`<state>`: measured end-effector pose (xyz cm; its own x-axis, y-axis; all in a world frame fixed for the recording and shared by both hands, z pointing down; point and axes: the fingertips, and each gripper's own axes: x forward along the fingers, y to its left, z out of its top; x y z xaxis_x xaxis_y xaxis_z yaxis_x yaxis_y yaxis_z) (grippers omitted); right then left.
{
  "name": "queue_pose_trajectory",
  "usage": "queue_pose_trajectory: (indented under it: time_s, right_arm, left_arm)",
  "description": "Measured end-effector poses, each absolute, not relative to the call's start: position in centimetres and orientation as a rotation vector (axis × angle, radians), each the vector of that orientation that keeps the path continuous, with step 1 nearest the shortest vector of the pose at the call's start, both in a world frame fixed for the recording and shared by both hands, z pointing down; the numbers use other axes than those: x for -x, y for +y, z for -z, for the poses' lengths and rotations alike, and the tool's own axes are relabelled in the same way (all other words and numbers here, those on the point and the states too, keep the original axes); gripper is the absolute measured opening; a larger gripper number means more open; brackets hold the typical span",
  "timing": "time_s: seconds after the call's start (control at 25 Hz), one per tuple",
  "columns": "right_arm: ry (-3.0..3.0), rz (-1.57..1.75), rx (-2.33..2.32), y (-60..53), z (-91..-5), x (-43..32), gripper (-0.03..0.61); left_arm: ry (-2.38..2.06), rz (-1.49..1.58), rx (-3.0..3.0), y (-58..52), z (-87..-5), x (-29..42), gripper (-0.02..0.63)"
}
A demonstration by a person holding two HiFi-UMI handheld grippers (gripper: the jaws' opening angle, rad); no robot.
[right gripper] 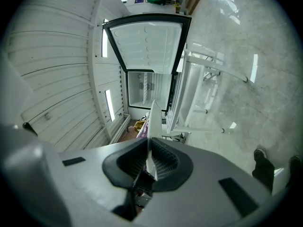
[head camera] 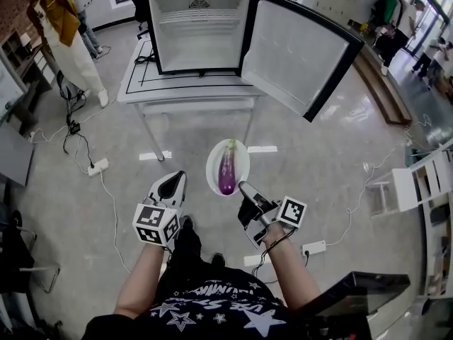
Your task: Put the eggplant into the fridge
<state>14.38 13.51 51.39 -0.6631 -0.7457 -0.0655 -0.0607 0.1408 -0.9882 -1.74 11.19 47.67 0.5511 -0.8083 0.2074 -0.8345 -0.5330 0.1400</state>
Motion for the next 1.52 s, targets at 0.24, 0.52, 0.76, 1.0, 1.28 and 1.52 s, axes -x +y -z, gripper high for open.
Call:
queue_pose_trajectory:
  time_s: [0.24,0.52,0.76,1.0,1.28,1.52]
  right_arm:
    - [1.851,1.544,0.807,9.3,-51.2,-13.6,0.021]
    - [1.844,1.526,0.835,3.5,-50.6,-12.5,0.021]
    - [1.836,1.522,0.849,0.0,-50.3,-11.3,0.021]
    - [1.812,1.524,0.869,-2.4,-50.2,-9.6,0.021]
    - [1.807,1.514,0.885,-5.0,-50.4,-6.6,0.021]
    - [1.791,1.508,0.893,-6.6,-50.7,-4.1,0.021]
  left_arm:
    - [-1.351,-0.151,-2.583,6.3,-47.5,2.7,0.008]
    - [-1.37,-0.147,-2.607,0.0,-46.7,4.1,0.008]
    - [-1.37,-0.138,-2.609,-3.8,-46.5,5.3,0.008]
    - [-1.343,-0.134,-2.616,-6.2,-46.4,7.0,0.008]
    - [-1.318,-0.112,-2.616,-9.2,-46.4,10.0,0.008]
    - [-1.281,-0.119,-2.628,-10.9,-46.9,12.1,0.008]
